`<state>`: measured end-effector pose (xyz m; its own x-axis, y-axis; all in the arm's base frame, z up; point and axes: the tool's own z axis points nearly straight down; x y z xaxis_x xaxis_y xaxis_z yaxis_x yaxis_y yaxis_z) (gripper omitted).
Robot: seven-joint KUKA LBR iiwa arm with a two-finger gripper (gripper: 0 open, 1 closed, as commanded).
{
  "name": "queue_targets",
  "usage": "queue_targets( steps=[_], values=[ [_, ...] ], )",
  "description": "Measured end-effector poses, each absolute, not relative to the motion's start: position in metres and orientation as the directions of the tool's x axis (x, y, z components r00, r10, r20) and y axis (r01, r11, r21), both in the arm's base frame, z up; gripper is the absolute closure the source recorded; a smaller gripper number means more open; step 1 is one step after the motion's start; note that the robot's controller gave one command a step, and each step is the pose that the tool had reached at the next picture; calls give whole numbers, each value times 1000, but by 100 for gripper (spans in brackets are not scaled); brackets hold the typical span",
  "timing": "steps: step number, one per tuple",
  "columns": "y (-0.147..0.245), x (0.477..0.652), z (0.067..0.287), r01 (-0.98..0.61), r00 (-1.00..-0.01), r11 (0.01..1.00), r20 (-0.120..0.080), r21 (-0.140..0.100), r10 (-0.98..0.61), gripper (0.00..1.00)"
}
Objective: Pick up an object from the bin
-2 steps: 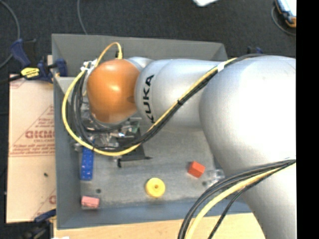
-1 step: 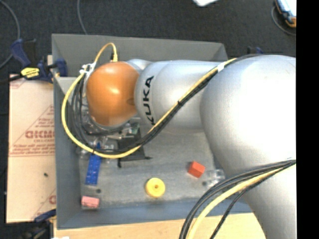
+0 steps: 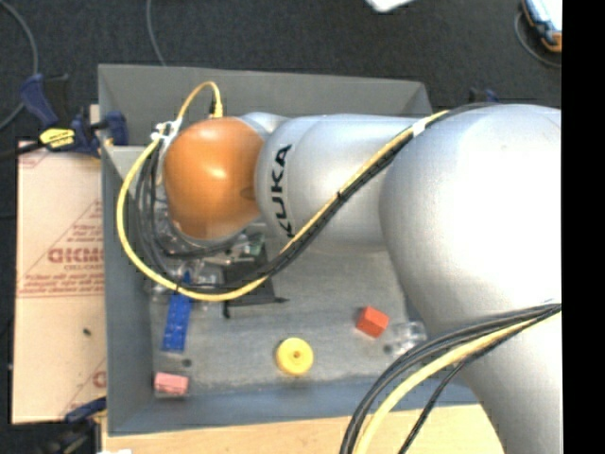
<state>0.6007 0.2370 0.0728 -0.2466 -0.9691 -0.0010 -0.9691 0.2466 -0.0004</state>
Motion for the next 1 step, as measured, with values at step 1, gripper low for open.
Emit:
queue_targets(
  steps=[1],
  values=[
    [237,599,76,-969,-248,248,-1,2,-969,100]
  ],
)
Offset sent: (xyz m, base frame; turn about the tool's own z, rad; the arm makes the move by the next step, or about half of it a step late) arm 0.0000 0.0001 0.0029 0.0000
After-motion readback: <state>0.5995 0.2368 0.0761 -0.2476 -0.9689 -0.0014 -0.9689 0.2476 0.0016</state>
